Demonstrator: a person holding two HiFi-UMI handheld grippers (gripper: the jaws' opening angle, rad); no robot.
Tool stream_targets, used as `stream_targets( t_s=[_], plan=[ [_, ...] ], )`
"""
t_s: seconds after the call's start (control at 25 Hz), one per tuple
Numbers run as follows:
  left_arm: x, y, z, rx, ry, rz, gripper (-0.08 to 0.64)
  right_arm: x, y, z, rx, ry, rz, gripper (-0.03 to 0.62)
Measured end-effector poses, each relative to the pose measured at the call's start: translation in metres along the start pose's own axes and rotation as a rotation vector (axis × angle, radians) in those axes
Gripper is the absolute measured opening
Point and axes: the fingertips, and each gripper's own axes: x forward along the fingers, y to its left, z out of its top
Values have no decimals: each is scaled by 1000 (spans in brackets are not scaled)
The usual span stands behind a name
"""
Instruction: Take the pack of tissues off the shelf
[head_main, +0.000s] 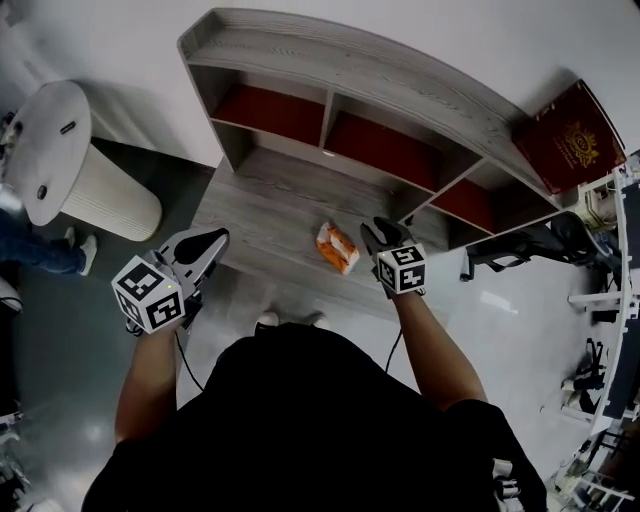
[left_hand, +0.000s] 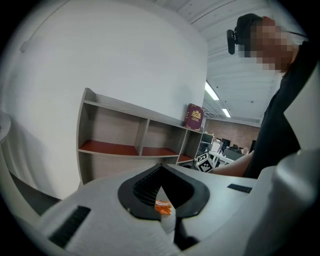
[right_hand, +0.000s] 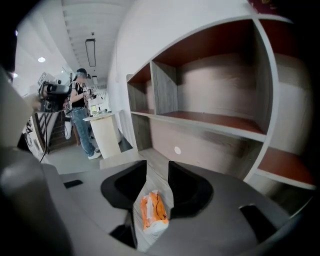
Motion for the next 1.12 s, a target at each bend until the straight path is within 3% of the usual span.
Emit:
stream_targets(
  t_s=[0.2,0.4,0.52,0.76,1.12],
  plan=[
    [20,-9,4,72,33,-59,17,-33,-1,36,-53,-56,-49,114],
    [33,-11,6,84,38,-114,17,-70,-2,68,-66,-140,-112,45],
    [40,-12,8,95,42,-150,17,-90,6,87,-138,-181,-165,24],
    [52,-17,8,117,60,-222,17,-124,21,109,-194,-233,-231,21],
    [60,-25,12,164,60,-307,17,-163,35,125,-179,-303,-320,18]
  ],
)
